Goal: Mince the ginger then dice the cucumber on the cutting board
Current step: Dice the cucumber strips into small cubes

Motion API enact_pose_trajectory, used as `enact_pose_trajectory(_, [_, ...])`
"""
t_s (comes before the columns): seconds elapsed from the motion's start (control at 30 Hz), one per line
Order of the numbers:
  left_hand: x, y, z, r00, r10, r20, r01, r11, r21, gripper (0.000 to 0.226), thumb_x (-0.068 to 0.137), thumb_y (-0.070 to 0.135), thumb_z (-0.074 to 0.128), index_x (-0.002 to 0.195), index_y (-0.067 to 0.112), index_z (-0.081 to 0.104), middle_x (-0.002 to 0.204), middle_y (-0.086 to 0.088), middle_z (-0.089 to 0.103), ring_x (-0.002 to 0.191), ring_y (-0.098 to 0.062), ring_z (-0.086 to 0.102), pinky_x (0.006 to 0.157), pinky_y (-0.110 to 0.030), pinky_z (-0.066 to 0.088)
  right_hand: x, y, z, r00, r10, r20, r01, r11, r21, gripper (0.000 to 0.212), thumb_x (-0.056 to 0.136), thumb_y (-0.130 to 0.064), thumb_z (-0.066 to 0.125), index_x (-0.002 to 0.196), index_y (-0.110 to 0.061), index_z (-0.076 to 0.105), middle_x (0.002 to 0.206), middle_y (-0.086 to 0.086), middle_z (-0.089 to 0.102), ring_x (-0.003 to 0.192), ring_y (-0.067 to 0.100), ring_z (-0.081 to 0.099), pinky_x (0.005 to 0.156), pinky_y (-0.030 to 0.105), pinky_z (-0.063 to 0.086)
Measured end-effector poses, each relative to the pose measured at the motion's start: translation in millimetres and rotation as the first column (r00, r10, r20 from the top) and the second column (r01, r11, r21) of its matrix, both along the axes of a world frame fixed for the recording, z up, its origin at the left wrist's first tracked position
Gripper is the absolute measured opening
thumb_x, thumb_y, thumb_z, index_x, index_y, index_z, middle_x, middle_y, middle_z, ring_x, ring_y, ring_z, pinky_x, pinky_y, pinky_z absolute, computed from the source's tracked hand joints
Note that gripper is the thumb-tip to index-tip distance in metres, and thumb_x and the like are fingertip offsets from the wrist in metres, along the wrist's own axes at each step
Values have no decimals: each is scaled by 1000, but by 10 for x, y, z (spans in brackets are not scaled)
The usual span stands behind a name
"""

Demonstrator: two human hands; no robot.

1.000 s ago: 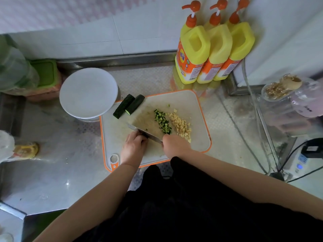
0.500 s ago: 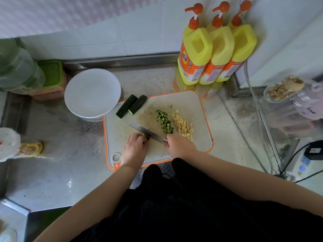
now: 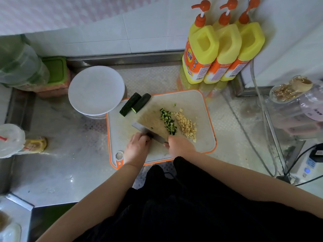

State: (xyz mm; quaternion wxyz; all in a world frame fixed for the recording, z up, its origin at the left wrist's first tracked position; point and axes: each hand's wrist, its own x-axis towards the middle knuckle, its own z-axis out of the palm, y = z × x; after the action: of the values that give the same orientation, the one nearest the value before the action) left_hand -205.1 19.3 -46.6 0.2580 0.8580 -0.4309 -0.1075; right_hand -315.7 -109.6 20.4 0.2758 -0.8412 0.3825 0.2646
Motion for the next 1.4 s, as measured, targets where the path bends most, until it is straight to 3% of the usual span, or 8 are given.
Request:
enact_pose_trajectory(0.13, [8,73,-2,999,-7,38,9,998,-64,6,82,7,75,86,6,69,93,-9,59,85,-28,54,57,-31,44,-18,-81,-28,995,-93,48,89,993,74,27,98,-36,46,101,-12,56,84,5,55,84,26,58,69,33,41])
enact_pose_trajectory(0.27, [-13,87,1,999,-27,43,28,1000,-15,6,83,9,74,84,6,69,92,-8,61,84,-30,56,56,-36,50,-65,-27,31,998,5,67,-3,1000,-29,21,99,-32,44,92,-13,49,72,1,46,76,27,51,64,33,39])
enact_pose_trajectory(0.37, [-5,81,-14,1000,-24,11,24,1000,20,6,80,7,75,82,5,70,91,-9,63,84,-33,59,59,-40,53,-81,46,66,995,89,50,-85,993,-82,18,100,-27,42,102,-11,51,68,-1,38,74,25,47,63,33,39])
enact_pose_trajectory(0.7, [11,88,-49,999,-44,15,45,999,-9,21,84,23,60,81,6,73,89,-8,65,83,-32,61,60,-38,55,16,115,41,993,115,-21,-117,990,-73,18,98,-14,45,111,-6,54,80,6,52,74,27,50,64,34,41])
enact_pose_trajectory(0.93, [-8,190,-58,996,-36,82,41,997,-71,29,91,29,49,86,8,69,93,-6,61,86,-26,53,54,-32,47,1,19,-4,998,-65,16,65,998,27,24,99,-38,45,87,-17,47,76,1,49,87,27,58,71,34,44])
enact_pose_trajectory(1.1, [-16,173,-52,1000,-28,2,28,999,43,7,86,14,69,87,7,67,95,-7,61,90,-30,54,58,-43,53,-39,110,105,997,68,29,-66,995,-74,19,100,-30,43,95,-14,51,69,-1,42,75,24,51,64,33,42])
enact_pose_trajectory(1.27, [11,153,-62,998,-59,-5,59,998,13,36,88,35,46,83,6,68,91,-9,62,86,-33,57,59,-42,53,-6,133,117,989,143,-43,-146,985,-96,14,97,-13,45,105,-9,57,73,2,46,75,25,51,66,34,41])
enact_pose_trajectory(1.4, [18,160,-72,999,-54,2,54,998,12,32,88,31,50,83,6,69,91,-8,63,85,-34,58,60,-43,53,49,168,69,992,114,-52,-117,991,-71,15,96,-11,47,104,-8,60,83,6,55,79,27,56,67,34,43])
